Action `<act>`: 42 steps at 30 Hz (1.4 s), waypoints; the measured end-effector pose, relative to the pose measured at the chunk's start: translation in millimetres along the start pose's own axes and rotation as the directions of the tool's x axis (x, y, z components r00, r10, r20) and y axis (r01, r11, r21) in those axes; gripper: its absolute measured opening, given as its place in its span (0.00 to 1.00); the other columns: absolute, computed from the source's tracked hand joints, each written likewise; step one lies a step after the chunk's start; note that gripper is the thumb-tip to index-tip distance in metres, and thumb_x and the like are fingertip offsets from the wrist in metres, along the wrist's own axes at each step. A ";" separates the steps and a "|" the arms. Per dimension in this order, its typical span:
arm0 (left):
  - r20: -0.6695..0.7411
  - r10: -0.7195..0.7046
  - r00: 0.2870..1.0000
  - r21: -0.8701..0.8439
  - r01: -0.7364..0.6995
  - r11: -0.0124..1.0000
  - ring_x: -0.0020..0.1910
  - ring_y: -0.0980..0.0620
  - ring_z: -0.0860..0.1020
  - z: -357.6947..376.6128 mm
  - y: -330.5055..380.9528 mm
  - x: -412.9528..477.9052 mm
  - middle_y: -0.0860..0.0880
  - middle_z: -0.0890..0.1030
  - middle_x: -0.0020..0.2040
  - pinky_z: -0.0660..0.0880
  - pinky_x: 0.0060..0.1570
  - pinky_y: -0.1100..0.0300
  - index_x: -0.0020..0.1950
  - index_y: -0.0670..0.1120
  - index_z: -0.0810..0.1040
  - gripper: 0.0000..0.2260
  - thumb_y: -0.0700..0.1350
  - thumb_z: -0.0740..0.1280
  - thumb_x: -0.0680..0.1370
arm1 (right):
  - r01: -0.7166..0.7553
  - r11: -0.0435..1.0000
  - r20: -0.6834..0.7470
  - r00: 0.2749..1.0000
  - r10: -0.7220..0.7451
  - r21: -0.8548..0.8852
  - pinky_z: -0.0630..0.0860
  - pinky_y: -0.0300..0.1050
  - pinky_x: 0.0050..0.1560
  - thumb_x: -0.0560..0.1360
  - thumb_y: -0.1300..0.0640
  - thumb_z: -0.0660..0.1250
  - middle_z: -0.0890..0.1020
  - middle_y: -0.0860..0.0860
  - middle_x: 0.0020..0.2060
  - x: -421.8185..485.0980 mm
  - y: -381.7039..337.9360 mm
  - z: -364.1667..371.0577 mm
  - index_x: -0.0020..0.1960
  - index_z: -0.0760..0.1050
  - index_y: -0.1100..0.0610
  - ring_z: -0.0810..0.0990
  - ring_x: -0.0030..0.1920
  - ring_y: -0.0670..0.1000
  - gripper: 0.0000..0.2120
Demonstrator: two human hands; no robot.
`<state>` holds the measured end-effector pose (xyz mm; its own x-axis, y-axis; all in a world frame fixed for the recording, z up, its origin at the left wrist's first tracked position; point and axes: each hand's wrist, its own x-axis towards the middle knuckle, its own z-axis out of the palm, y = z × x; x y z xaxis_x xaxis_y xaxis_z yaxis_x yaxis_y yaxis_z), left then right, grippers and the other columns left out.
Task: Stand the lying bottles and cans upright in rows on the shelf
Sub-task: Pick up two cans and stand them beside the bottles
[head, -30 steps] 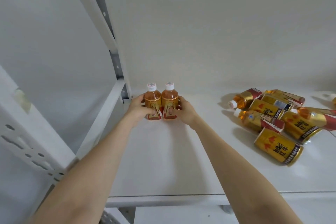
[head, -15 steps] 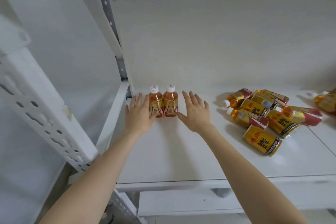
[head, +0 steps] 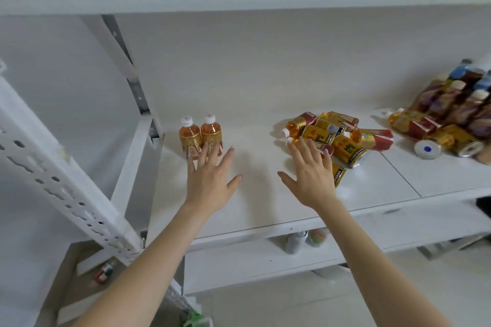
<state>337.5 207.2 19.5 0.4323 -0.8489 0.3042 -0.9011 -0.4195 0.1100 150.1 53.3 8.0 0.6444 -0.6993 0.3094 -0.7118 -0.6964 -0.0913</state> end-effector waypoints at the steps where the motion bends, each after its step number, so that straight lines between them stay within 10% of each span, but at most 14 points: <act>1: -0.007 0.005 1.000 -0.007 -0.005 1.000 0.76 0.42 0.57 1.1 11.8 -0.5 0.45 0.62 0.76 0.58 0.69 0.36 0.75 0.52 0.61 0.30 0.62 0.61 0.76 | -0.017 1.000 -0.008 1.000 0.017 0.015 0.48 0.62 0.74 0.75 0.35 0.55 0.55 0.52 0.78 -4.7 11.0 -1.3 0.77 0.50 0.49 0.49 0.77 0.55 0.35; 31: 0.112 -0.258 0.960 -0.178 0.275 0.945 0.64 0.40 0.70 67.9 273.6 47.4 0.43 0.72 0.68 0.73 0.58 0.46 0.73 0.48 0.64 0.29 0.62 0.60 0.76 | -0.007 0.992 0.172 0.985 -0.016 0.130 0.58 0.59 0.71 0.75 0.34 0.55 0.58 0.53 0.77 18.8 269.3 -11.5 0.76 0.52 0.49 0.58 0.75 0.58 0.35; 42: 0.223 -0.678 0.701 -0.337 0.708 0.621 0.56 0.36 0.76 105.9 277.4 85.7 0.39 0.74 0.60 0.75 0.50 0.48 0.71 0.49 0.63 0.33 0.62 0.69 0.71 | 0.042 0.923 0.296 0.941 -0.165 0.382 0.72 0.57 0.59 0.75 0.39 0.61 0.71 0.56 0.68 66.4 271.0 28.4 0.75 0.55 0.51 0.71 0.65 0.60 0.33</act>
<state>128.3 -16.0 -24.2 0.9212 -0.3824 -0.0724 -0.2652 -0.7530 0.6023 8.0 -186.4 -23.1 0.8065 -0.5907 0.0256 -0.5237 -0.7338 -0.4326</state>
